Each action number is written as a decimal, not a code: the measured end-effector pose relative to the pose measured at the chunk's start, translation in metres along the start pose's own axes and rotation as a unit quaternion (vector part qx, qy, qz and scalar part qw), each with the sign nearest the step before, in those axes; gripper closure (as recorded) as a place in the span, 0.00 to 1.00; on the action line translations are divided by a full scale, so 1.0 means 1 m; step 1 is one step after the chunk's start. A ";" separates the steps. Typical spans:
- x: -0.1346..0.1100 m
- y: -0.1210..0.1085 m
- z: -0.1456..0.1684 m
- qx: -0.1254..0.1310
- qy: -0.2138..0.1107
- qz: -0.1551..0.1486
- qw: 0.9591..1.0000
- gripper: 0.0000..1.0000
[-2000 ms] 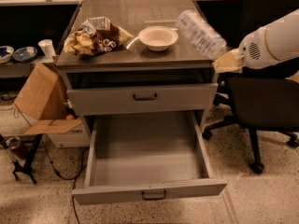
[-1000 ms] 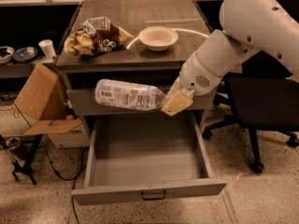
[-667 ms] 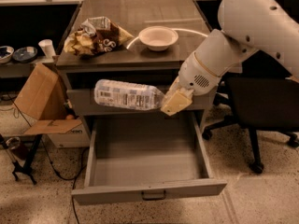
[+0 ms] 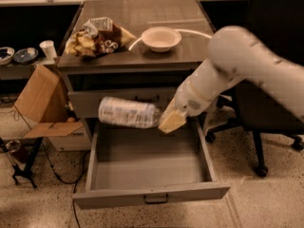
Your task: Place blue plastic bottle into middle drawer
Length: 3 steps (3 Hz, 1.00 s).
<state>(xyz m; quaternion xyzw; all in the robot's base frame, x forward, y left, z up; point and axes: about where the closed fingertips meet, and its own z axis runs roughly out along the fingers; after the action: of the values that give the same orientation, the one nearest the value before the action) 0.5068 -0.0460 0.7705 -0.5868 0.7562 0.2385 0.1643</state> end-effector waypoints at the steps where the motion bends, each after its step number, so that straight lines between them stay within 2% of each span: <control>1: 0.011 -0.015 0.076 -0.046 0.009 -0.018 0.999 1.00; 2: 0.026 -0.024 0.150 -0.084 0.019 -0.023 0.996 1.00; 3: 0.048 -0.036 0.217 -0.094 0.025 0.018 0.995 1.00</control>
Offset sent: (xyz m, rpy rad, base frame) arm 0.0171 0.0916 -0.2442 0.0103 0.2035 0.1879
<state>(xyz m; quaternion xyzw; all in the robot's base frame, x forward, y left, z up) 0.5220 0.0278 0.5588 -0.5916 0.7450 0.2963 0.0849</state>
